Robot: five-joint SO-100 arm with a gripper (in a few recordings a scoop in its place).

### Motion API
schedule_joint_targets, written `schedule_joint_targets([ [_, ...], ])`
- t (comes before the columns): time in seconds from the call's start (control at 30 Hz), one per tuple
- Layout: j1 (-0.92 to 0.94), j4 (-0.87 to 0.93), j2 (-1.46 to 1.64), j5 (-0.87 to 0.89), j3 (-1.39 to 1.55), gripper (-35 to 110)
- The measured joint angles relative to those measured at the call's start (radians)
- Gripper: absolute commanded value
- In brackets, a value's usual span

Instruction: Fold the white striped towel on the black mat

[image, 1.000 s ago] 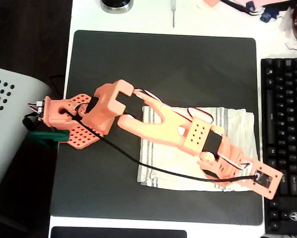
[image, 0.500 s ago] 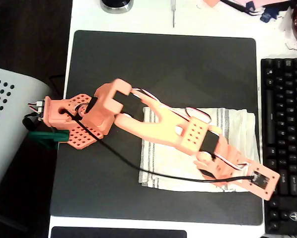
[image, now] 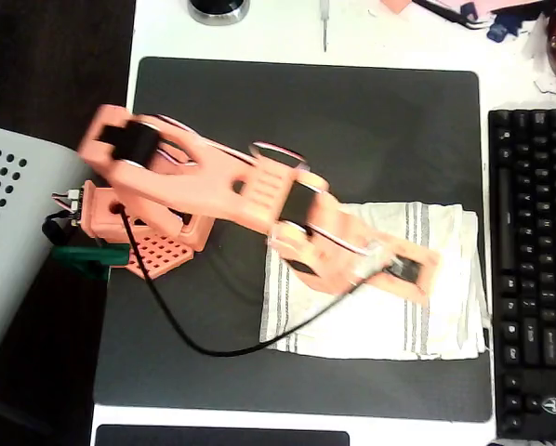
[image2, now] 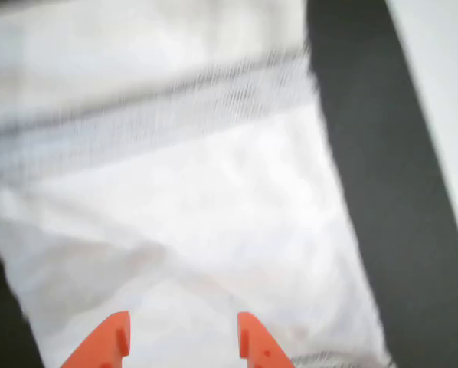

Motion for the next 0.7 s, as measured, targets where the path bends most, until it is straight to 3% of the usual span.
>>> schedule_joint_targets([
  [0.37,-0.158,0.221,0.512,-0.012,0.387,0],
  [0.7,-0.299,0.414,0.890,0.021,0.623,0],
])
